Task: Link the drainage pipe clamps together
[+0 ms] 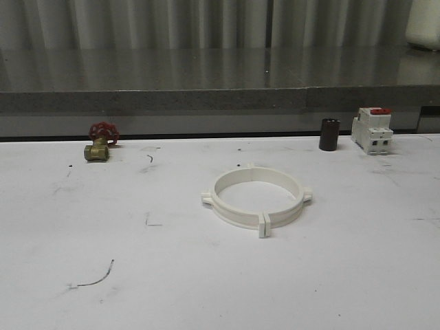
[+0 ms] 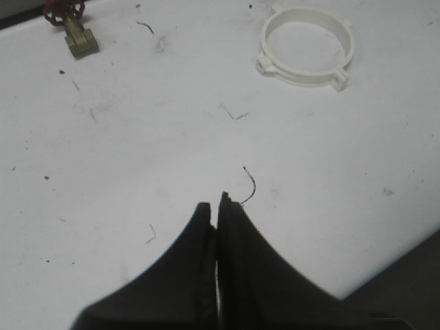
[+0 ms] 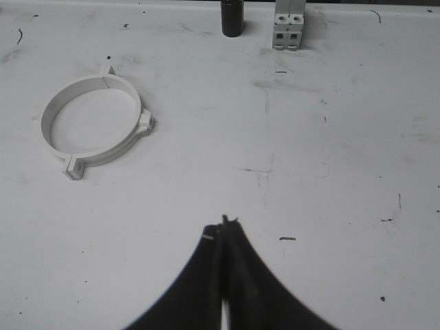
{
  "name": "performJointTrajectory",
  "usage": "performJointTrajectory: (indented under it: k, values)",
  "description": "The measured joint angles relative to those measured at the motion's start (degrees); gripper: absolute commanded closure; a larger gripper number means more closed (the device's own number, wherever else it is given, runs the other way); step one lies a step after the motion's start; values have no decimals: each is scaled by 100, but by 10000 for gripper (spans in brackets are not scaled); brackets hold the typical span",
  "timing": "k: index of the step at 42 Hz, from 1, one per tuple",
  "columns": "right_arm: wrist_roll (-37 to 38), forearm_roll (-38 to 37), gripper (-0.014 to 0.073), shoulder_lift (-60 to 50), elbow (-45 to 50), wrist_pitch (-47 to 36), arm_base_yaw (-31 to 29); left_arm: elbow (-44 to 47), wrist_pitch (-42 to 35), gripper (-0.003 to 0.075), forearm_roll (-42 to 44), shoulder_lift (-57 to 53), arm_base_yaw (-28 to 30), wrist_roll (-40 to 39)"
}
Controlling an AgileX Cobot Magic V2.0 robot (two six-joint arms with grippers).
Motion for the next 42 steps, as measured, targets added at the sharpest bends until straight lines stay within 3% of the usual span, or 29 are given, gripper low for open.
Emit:
performJointTrajectory:
  k: [18,25,33,42]
  values:
    - [0,0,710,0,0,1,0,2062,-2136,741,249,-2585,1596,0]
    - [0,0,710,0,0,11,0,2695,-2953,741,260,-2982,1692,-28]
    - [0,0,710,0,0,11,0,3086,-3297,741,852,-3183,1844,-850]
    - [0,9,710,0,0,11,0,3256,-3821,741,891,-3183,2152,-1027]
